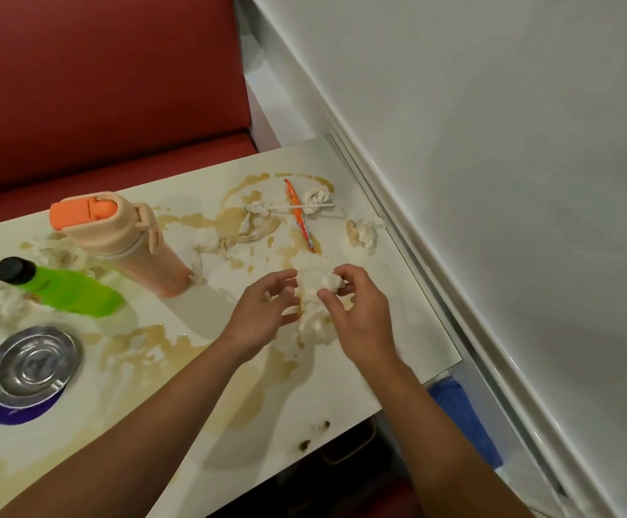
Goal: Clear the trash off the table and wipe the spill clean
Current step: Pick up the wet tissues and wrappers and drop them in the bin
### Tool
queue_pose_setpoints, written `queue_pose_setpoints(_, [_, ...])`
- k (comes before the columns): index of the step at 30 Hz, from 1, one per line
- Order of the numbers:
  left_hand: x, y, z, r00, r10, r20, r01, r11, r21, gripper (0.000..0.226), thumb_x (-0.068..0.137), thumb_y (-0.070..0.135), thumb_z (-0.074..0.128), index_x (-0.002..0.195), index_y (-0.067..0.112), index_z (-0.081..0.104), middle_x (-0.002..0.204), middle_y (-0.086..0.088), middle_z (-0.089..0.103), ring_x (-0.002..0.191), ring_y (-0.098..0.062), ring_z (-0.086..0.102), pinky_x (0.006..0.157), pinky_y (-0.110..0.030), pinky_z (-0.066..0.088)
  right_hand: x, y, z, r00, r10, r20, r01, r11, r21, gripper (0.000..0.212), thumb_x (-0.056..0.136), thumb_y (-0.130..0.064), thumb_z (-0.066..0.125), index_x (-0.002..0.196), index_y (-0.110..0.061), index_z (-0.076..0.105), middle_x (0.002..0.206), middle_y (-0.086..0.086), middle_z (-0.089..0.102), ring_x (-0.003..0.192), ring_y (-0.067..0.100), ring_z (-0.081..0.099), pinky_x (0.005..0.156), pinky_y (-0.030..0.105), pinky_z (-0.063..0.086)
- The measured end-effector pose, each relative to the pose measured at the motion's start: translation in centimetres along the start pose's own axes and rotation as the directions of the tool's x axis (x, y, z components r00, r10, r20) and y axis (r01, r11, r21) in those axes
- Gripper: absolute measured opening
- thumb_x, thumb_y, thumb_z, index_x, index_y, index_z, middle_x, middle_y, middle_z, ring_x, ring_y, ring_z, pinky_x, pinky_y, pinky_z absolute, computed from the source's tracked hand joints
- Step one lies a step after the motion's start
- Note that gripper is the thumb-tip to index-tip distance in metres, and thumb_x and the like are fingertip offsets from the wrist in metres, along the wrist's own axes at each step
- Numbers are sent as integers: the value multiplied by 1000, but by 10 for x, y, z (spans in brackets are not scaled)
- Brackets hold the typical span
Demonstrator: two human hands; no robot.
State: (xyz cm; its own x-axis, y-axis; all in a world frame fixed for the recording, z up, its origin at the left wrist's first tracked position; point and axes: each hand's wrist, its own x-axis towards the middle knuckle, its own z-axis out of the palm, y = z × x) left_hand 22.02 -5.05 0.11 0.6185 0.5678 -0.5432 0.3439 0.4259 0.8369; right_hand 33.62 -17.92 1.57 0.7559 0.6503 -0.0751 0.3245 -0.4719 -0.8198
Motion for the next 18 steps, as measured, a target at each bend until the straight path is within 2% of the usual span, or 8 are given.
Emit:
queue_pose_setpoints(3, [-8,5,6,992,-113,53,120,980,-162,27,108,25,48,125,27,68,117,-3,73,104,-24,72,96,-45,57,-18,-7,12,999,-29,-35,32,995,98,25,89,-23,78,109,-22,65,103,-10,66,94,4,62,78,9,43])
queue_pose_setpoints(6, [-16,4,11,983,-164,76,177,962,-207,29,109,26,43,124,22,68,111,-9,76,105,-29,73,94,-46,54,-32,-1,28,999,-41,-26,43,992,118,21,89,-21,78,107,-17,68,104,-6,59,93,2,60,78,9,44])
queue_pose_setpoints(9, [-21,-1,12,984,-164,75,172,977,-123,26,108,25,46,122,20,67,108,-11,76,100,-27,74,92,-49,55,-43,10,38,999,-36,29,33,995,99,20,94,-24,72,113,-18,71,101,-10,63,94,6,62,81,20,50])
queue_pose_setpoints(12, [-22,-9,7,990,-141,21,140,990,34,22,105,26,51,117,24,69,115,-8,72,100,-23,73,94,-49,56,-48,17,40,996,-71,62,71,997,10,23,96,-31,64,116,-23,72,101,-14,70,96,8,63,86,34,52])
queue_pose_setpoints(16, [-21,-6,-7,994,-52,-97,67,984,162,18,103,31,56,111,27,72,116,5,68,103,-15,67,82,-34,55,-34,22,27,994,-106,25,107,993,-49,20,98,-24,64,116,-19,73,104,-8,73,96,10,65,87,38,55])
queue_pose_setpoints(18, [-21,0,-15,992,-9,-122,32,982,185,17,102,31,57,109,27,73,115,8,69,101,-14,67,79,-31,51,-20,24,17,996,-69,49,74,991,-112,22,99,-19,63,120,-19,71,110,-6,70,100,10,64,89,36,54])
